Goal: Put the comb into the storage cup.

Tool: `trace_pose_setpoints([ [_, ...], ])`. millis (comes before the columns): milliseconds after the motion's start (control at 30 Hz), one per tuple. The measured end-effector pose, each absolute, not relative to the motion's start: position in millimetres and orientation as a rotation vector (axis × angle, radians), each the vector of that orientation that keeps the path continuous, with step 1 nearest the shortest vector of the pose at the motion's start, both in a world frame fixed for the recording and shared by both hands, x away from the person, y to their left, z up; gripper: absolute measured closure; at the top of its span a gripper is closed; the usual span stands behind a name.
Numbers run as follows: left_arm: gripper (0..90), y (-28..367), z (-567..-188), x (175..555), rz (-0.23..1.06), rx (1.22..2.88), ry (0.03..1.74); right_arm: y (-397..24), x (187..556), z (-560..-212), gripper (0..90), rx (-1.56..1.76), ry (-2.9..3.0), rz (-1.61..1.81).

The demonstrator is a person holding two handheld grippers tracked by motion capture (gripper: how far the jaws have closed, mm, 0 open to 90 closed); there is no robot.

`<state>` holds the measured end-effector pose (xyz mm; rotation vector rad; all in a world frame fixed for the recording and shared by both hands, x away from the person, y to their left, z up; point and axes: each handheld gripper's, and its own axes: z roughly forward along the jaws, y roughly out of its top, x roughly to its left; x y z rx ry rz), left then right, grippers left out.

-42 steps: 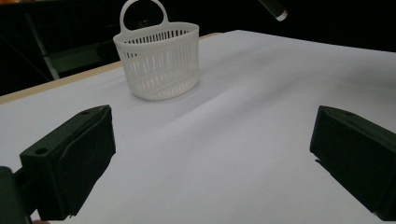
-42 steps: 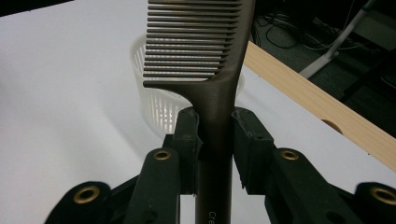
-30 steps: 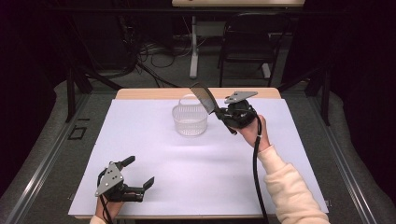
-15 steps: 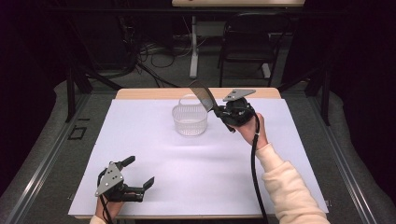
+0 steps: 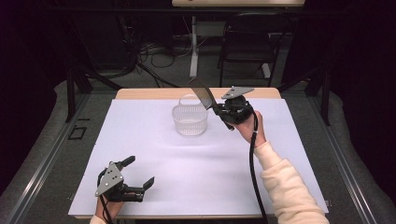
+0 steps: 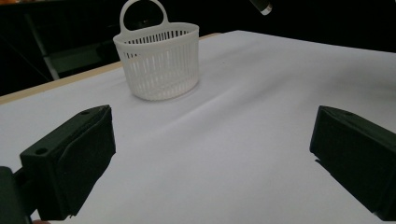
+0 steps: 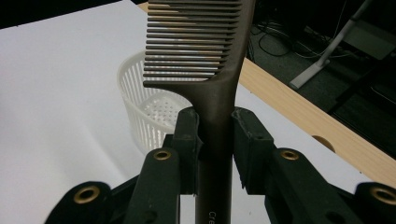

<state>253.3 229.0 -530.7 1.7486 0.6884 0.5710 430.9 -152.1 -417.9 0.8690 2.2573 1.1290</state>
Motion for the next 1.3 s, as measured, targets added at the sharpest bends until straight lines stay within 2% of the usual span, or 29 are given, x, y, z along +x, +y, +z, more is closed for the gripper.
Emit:
trace_pose_setpoints([
  [1300, 0.2, 229.0, -530.7, 253.6, 0.571, 1.746, 0.688, -143.3, 444.1, -412.6, 72.4, 0.876, 2.207, 1.151],
])
